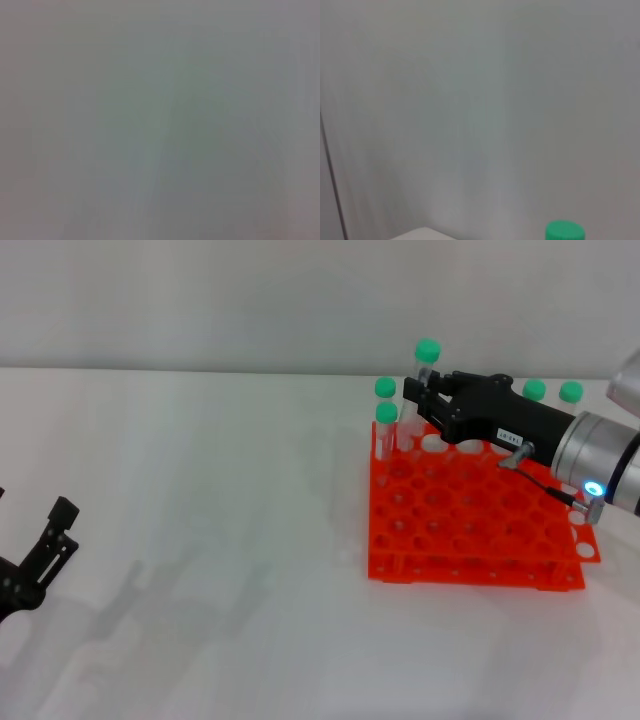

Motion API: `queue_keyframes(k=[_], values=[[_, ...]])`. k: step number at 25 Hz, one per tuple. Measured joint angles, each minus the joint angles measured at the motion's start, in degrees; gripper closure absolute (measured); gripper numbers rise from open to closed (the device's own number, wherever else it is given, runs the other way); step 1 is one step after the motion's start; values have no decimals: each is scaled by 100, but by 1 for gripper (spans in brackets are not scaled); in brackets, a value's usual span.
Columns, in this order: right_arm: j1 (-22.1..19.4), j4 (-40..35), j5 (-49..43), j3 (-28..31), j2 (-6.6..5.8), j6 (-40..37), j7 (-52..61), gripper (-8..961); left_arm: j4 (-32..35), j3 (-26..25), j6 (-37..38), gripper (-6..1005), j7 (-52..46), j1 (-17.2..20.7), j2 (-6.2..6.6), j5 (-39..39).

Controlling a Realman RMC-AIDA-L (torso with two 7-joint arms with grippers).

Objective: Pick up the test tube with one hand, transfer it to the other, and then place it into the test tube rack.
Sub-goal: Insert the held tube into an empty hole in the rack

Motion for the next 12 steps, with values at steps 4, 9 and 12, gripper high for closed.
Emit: queue_keyframes(k=[4, 9, 12], values=[[70, -6, 1, -58, 0, 184, 15, 749, -13, 0, -7, 111, 2, -1, 14, -42], [124, -8, 293, -389, 1, 486, 13, 748, -123, 0, -49, 111, -24, -41, 24, -69], [123, -11, 423, -540, 1, 519, 12, 748, -234, 0, -172, 111, -74, -90, 26, -70]])
